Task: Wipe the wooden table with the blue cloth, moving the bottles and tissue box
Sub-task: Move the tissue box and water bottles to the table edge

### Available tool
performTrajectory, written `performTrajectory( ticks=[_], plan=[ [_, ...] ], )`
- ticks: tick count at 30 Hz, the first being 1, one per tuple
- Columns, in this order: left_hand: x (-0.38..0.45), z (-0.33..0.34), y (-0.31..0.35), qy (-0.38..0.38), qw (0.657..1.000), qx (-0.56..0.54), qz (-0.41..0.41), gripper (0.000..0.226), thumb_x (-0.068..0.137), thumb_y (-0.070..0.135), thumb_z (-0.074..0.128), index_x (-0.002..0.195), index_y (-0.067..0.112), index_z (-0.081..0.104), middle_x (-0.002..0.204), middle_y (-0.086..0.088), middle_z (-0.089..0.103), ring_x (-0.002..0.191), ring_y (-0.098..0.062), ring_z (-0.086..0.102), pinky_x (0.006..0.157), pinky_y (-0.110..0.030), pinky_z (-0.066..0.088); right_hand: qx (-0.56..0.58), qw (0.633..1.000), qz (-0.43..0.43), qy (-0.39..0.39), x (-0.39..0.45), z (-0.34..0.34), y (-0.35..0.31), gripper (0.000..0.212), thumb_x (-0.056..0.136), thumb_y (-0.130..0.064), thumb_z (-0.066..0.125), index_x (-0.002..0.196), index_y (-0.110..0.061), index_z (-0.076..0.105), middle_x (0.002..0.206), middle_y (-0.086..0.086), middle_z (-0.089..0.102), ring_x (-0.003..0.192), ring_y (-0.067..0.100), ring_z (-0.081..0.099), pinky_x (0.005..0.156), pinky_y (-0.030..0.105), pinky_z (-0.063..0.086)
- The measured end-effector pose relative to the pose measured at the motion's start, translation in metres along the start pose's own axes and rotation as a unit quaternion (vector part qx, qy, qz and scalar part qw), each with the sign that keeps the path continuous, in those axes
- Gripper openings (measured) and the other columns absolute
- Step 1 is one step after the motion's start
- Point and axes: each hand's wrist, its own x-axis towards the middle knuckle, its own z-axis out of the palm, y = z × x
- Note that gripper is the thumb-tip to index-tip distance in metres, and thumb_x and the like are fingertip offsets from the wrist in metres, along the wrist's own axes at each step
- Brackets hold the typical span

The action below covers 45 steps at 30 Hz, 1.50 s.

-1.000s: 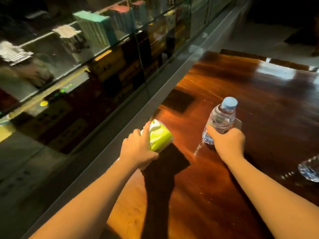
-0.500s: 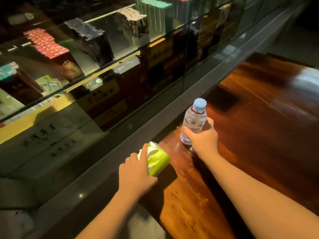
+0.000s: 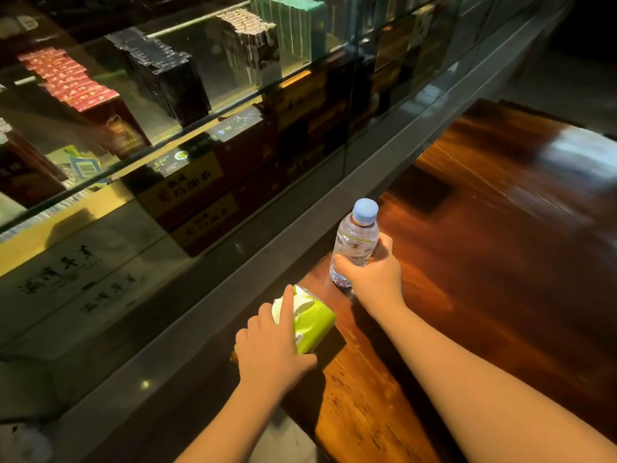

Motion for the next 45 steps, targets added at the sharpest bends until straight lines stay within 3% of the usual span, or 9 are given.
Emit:
performTrajectory(
  ticks=[4,8,11,13,20,30,34,38,45],
  plan=[
    [-0.004,-0.012,0.008,0.046,0.999,0.008,0.008,0.111,0.061,0.087,0.045,0.149,0.035,0.002,0.154,-0.005,0.029,0.139,-0.028,0.033,0.112,-0.048,0.033,-0.002,1.0,0.005,-0.023,-0.003,-0.006,-0.002,0.073,0.053,-0.05,0.075,0.118,-0.04,0.043,0.105,-0.006,0.067,0.095,0.019,0.065,0.082,0.041,0.055],
    [-0.008,-0.031,0.019,0.12,0.991,0.017,0.052,0.092,0.068,0.076,0.054,0.141,0.022,0.042,0.136,-0.01,0.054,0.125,-0.033,0.051,0.099,-0.049,0.044,-0.022,0.999,0.011,-0.022,-0.012,-0.028,0.003,0.089,0.059,-0.05,0.074,0.137,-0.032,0.035,0.138,0.0,0.052,0.123,0.02,0.051,0.098,0.039,0.045],
    [-0.01,-0.042,0.033,0.132,0.988,0.009,0.076,0.082,0.066,0.064,0.07,0.129,0.015,0.056,0.127,-0.017,0.06,0.116,-0.039,0.057,0.089,-0.05,0.05,-0.029,0.999,0.022,0.023,-0.024,-0.056,0.005,0.088,0.061,-0.056,0.068,0.138,-0.028,0.037,0.14,0.001,0.05,0.125,0.02,0.049,0.101,0.038,0.042],
    [-0.015,-0.047,0.046,0.136,0.983,0.007,0.125,0.072,0.066,0.06,0.067,0.12,0.012,0.062,0.117,-0.016,0.065,0.106,-0.037,0.061,0.08,-0.048,0.053,-0.034,0.997,0.036,0.067,-0.033,-0.083,0.008,0.089,0.059,-0.063,0.063,0.137,-0.028,0.04,0.138,0.0,0.052,0.124,0.02,0.05,0.101,0.038,0.042],
    [-0.046,-0.042,0.114,0.089,0.956,-0.031,0.278,0.061,0.077,0.057,0.061,0.122,0.016,0.059,0.113,-0.005,0.065,0.106,-0.029,0.057,0.088,-0.04,0.048,-0.033,0.973,0.12,0.192,-0.095,-0.197,0.025,0.081,0.062,-0.068,0.061,0.135,-0.04,0.038,0.139,-0.006,0.048,0.121,0.015,0.049,0.086,0.033,0.044],
    [-0.106,-0.021,0.284,0.067,0.889,-0.045,0.45,0.071,0.084,0.064,0.049,0.141,0.022,0.04,0.142,-0.002,0.05,0.132,-0.023,0.044,0.105,-0.039,0.039,-0.051,0.89,0.186,0.412,-0.218,-0.372,0.062,0.072,0.076,-0.05,0.07,0.139,-0.03,0.041,0.139,0.0,0.05,0.124,0.02,0.048,0.094,0.036,0.042],
    [-0.114,-0.011,0.347,0.054,0.889,-0.048,0.452,0.075,0.081,0.067,0.05,0.141,0.024,0.037,0.144,-0.003,0.048,0.135,-0.025,0.041,0.108,-0.045,0.038,-0.056,0.867,0.216,0.446,-0.24,-0.42,0.083,0.073,0.077,-0.051,0.068,0.14,-0.029,0.039,0.141,0.0,0.049,0.123,0.021,0.05,0.087,0.034,0.041],
    [-0.119,0.004,0.409,0.063,0.882,-0.009,0.467,0.083,0.079,0.073,0.044,0.146,0.027,0.027,0.155,-0.003,0.034,0.147,-0.027,0.021,0.117,-0.053,0.018,-0.086,0.858,0.239,0.447,-0.236,-0.46,0.108,0.077,0.078,-0.054,0.066,0.144,-0.028,0.036,0.147,0.002,0.043,0.133,0.023,0.041,0.1,0.04,0.041],
    [-0.106,0.032,0.49,0.086,0.872,0.017,0.481,0.092,0.076,0.08,0.04,0.148,0.024,0.022,0.158,-0.007,0.028,0.149,-0.03,0.013,0.117,-0.058,0.014,-0.122,0.88,0.227,0.399,-0.18,-0.504,0.149,0.083,0.077,-0.058,0.064,0.147,-0.024,0.033,0.152,0.001,0.037,0.139,0.022,0.032,0.108,0.042,0.037]
  ],
)
